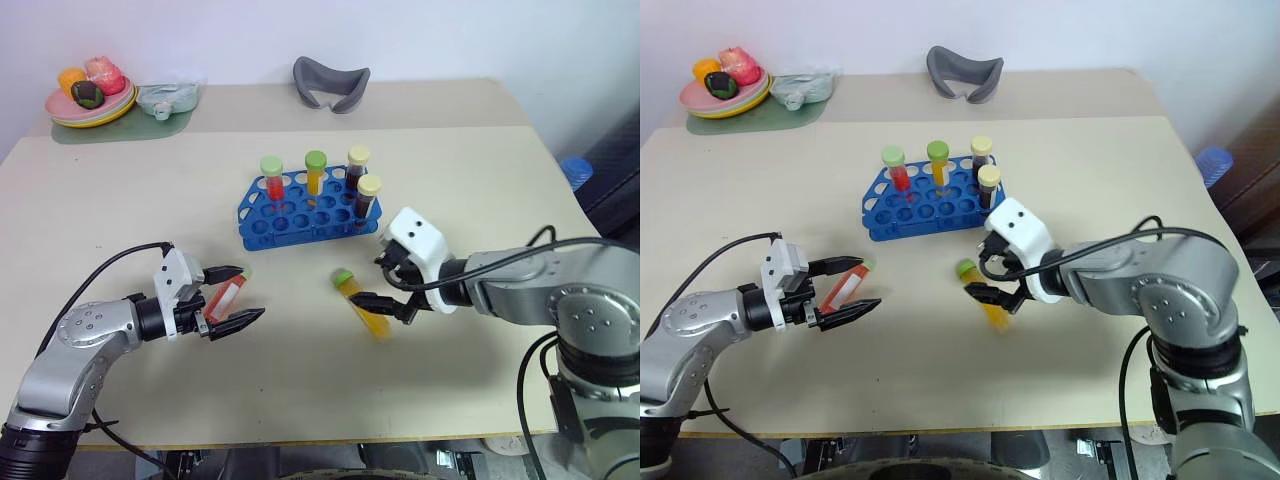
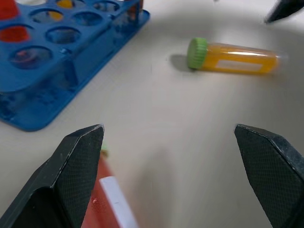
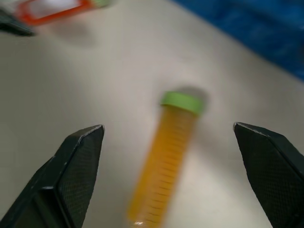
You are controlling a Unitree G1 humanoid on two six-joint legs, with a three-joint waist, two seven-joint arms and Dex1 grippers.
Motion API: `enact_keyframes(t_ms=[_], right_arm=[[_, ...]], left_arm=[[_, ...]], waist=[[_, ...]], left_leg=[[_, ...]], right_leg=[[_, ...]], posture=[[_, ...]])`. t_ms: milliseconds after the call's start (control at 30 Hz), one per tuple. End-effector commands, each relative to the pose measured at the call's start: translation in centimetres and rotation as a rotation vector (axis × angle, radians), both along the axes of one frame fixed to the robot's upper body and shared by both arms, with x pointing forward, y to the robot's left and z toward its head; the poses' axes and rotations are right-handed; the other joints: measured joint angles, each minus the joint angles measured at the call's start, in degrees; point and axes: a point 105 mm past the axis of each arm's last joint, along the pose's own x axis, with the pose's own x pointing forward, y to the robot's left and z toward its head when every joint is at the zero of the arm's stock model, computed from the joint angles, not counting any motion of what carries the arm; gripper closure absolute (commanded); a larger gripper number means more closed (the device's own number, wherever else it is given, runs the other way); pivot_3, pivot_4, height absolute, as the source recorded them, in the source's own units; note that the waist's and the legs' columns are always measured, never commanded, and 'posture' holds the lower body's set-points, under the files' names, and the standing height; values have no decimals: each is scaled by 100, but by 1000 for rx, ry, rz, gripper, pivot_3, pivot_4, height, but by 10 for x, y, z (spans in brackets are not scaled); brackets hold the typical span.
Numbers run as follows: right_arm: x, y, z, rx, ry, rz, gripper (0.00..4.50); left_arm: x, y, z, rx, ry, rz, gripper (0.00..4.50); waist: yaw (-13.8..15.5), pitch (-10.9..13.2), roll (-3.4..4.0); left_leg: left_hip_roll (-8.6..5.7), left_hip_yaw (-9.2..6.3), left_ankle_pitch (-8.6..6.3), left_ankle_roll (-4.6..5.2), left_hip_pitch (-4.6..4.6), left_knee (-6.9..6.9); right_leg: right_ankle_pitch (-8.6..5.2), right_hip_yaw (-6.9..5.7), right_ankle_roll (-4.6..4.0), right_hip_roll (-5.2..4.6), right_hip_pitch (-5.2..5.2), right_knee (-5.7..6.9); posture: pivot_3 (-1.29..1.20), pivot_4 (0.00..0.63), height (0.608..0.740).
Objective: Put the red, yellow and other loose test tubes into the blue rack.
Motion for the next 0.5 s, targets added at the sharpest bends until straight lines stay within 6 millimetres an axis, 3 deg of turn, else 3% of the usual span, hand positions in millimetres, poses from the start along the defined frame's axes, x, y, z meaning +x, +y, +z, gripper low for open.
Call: enact_keyframes(t_ms=[33, 333, 500], right_arm=[[4, -4, -12, -87, 72, -47, 64], [9, 16, -23, -123, 197, -173, 64], [25, 12, -38, -165, 208, -317, 64]], left_arm=[[-2, -8, 8, -23, -38, -23, 0], [-5, -16, 7, -53, -48, -11, 0], [-7, -18, 4, -64, -48, -6, 0]], waist=[[-2, -1, -2], [-14, 0, -1], [-2, -1, -1]], left_leg=[[0, 0, 0, 0, 0, 2], [4, -1, -2, 5, -4, 6], [2, -2, -3, 5, -9, 11]], right_leg=[[0, 0, 0, 0, 0, 0], [0, 1, 0, 4, -5, 5], [0, 0, 0, 2, -7, 4]], posture=[[0, 150, 740], [0, 150, 740], [0, 150, 740]])
